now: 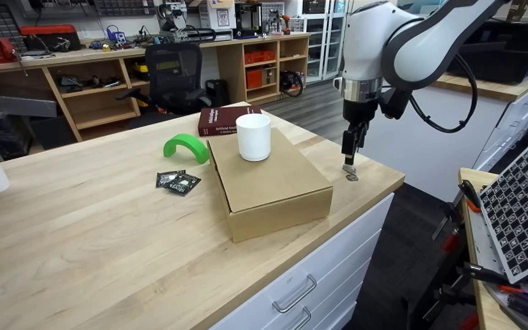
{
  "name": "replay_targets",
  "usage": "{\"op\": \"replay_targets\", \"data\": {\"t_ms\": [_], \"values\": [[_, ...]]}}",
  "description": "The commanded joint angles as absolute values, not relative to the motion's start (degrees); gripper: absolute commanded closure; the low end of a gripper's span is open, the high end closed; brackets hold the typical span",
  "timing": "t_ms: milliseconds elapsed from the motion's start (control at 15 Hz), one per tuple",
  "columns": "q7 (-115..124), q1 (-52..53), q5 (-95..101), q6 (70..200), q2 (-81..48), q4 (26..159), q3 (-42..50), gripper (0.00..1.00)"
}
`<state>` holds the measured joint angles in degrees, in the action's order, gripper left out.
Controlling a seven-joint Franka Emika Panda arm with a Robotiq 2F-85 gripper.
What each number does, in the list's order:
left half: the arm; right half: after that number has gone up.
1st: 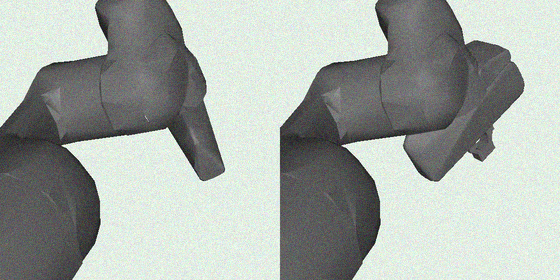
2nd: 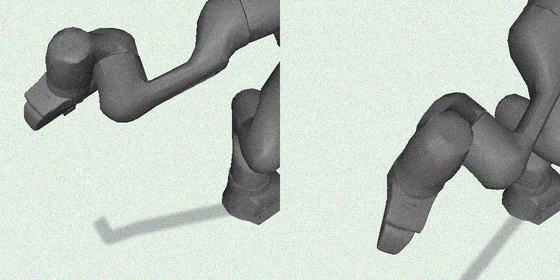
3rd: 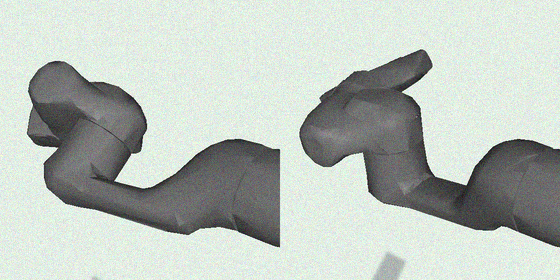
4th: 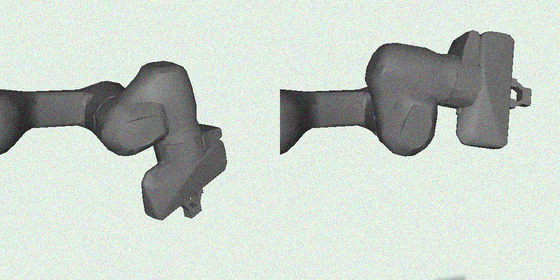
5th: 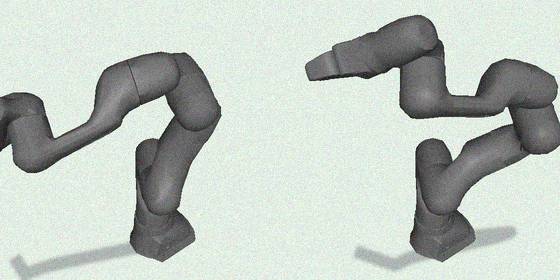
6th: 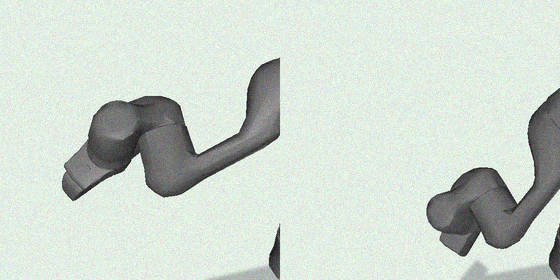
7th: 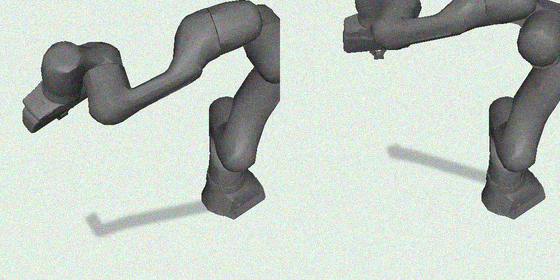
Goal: Put the teabag in the mug
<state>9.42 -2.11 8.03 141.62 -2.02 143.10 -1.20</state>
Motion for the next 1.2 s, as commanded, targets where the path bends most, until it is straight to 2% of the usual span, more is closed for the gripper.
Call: {"op": "replay_targets", "data": {"t_ms": [0,200,267,400,1067,1133], "values": [[9.97,-0.61,8.37,141.82,-4.28,141.21,-1.11,0.00],[9.49,-0.33,8.14,141.51,-4.92,140.43,-1.12,0.01],[8.83,-0.47,7.94,141.61,-4.98,140.38,-1.09,0.26],[8.66,-0.56,7.93,141.49,-4.98,140.18,-0.99,0.29],[8.52,-0.74,7.53,141.44,-4.77,139.81,-0.81,0.95],[8.48,-0.78,7.37,141.37,-4.67,139.80,-0.77,0.96]]}}
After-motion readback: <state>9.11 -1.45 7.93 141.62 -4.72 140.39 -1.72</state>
